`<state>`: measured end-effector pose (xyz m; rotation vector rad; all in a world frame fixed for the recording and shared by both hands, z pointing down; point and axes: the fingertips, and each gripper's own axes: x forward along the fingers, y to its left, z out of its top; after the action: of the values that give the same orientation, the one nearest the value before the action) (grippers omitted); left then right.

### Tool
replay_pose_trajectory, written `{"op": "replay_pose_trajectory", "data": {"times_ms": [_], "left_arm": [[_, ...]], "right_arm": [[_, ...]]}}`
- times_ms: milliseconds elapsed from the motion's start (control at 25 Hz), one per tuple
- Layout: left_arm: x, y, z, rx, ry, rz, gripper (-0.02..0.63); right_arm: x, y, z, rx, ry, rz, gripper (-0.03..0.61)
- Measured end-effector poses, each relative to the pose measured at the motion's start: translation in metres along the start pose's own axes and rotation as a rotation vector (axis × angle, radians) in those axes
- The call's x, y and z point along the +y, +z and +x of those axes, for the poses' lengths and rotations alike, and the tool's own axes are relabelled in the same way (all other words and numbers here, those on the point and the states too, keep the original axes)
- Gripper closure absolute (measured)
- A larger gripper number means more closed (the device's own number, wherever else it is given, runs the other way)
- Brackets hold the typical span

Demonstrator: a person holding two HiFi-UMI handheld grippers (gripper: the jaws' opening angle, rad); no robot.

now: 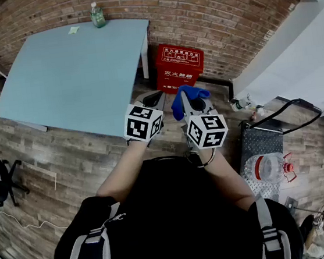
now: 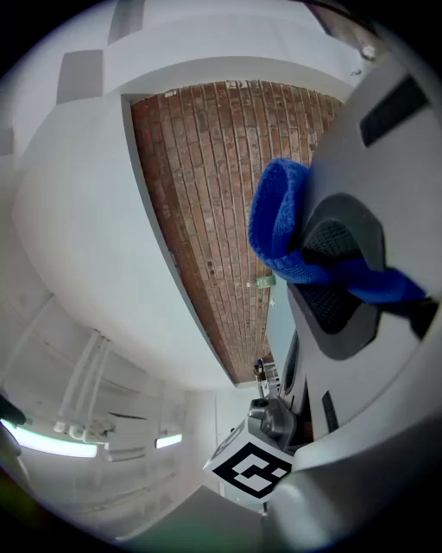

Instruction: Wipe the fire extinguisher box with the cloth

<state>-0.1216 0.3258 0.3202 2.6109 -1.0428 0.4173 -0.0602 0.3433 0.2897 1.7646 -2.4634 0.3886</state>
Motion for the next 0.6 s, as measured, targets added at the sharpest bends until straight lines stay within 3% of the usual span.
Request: {"op": "replay_pose_trajectory", "data": {"times_ms": [280,600], "left_arm": [[0.001,0.0,0.018,0.016,-0.009,0.007,0.615],[0.002,0.01,0.089,0.063,-0.007,-0.005,0.615]], "right_arm": [[-0.01,-0.006,0.008,0.024,0.0,0.008,0.537],[-0.08,-0.001,0.043,0.031,-0.007,0.055,0.537]]}}
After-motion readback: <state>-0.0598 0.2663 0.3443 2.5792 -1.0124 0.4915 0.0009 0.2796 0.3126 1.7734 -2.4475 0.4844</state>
